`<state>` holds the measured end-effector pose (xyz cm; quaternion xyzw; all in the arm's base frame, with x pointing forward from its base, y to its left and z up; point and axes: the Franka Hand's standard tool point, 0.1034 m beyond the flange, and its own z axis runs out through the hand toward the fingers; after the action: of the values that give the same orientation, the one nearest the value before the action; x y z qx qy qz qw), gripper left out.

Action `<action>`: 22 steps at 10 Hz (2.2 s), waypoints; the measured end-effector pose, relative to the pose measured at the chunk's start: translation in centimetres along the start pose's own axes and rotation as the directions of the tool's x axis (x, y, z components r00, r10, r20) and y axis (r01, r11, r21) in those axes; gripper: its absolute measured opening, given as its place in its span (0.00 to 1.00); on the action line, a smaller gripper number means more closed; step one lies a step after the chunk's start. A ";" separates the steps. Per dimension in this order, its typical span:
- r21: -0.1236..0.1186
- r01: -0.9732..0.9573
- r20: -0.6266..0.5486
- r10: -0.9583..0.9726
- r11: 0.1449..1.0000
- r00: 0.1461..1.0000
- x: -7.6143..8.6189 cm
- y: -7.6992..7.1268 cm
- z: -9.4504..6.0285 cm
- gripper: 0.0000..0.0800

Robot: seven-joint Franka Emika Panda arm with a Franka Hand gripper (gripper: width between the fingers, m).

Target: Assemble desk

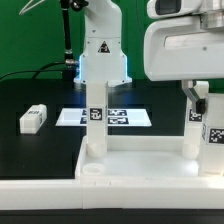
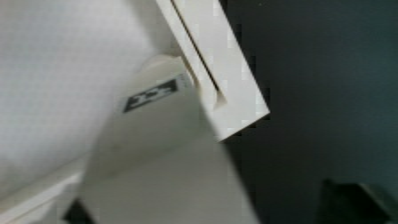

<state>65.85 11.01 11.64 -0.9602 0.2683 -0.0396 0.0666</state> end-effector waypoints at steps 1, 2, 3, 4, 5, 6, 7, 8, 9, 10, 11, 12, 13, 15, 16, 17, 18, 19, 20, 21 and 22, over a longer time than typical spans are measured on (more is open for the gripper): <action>0.000 -0.059 0.000 0.059 0.998 0.998 0.0 0.1 0.0 0.48; -0.006 -0.146 -0.004 0.146 0.989 0.989 0.2 0.4 0.0 0.39; -0.008 -0.208 -0.006 0.208 0.978 0.978 0.3 0.5 0.0 0.39; -0.013 -0.308 -0.011 0.307 0.951 0.951 0.3 0.5 0.0 0.39; -0.019 -0.410 -0.020 0.410 0.912 0.912 0.1 0.3 0.0 0.39; -0.021 -0.566 -0.023 0.566 0.824 0.824 0.0 0.5 0.0 0.39; -0.015 -0.689 -0.026 0.689 0.724 0.725 0.2 0.9 0.0 0.39; -0.005 -0.767 -0.021 0.767 0.642 0.642 0.3 1.1 0.0 0.39; 0.008 -0.829 -0.011 0.829 0.559 0.559 0.4 1.4 0.0 0.39; 0.032 -0.913 0.015 0.913 0.408 0.408 0.4 1.8 0.0 0.39; 0.050 -0.965 0.045 0.965 0.257 0.259 0.3 2.2 0.1 0.39; 0.051 -0.977 0.050 0.977 0.206 0.208 0.2 2.1 0.1 0.39; 0.052 -0.971 0.049 0.970 0.234 0.237 0.1 1.9 0.1 0.40; 0.053 -0.963 0.046 0.962 0.265 0.268 0.1 1.9 0.2 0.65; 0.065 -0.889 0.035 0.889 0.453 0.456 0.1 1.3 0.2 0.65; 0.064 -0.800 0.033 0.800 0.596 0.599 -0.4 0.5 0.4 0.78; 0.047 -0.777 0.042 0.775 0.628 0.630 -1.4 -0.2 0.7 0.81; 0.051 -0.733 0.037 0.732 0.678 0.680 -1.3 -0.1 0.7 0.81; 0.053 -0.705 0.034 0.704 0.707 0.709 -1.2 0.0 0.7 0.81; 0.055 -0.655 0.030 0.655 0.753 0.755 -1.2 0.0 0.7 0.81; 0.046 -0.553 0.018 0.553 0.832 0.833 -1.1 0.2 0.7 0.81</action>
Offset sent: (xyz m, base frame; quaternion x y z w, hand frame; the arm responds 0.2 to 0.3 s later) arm 0.0000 0.0000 0.0000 0.0000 0.0000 0.1938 0.9810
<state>64.91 11.46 10.90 -0.8399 0.5330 -0.0236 0.0994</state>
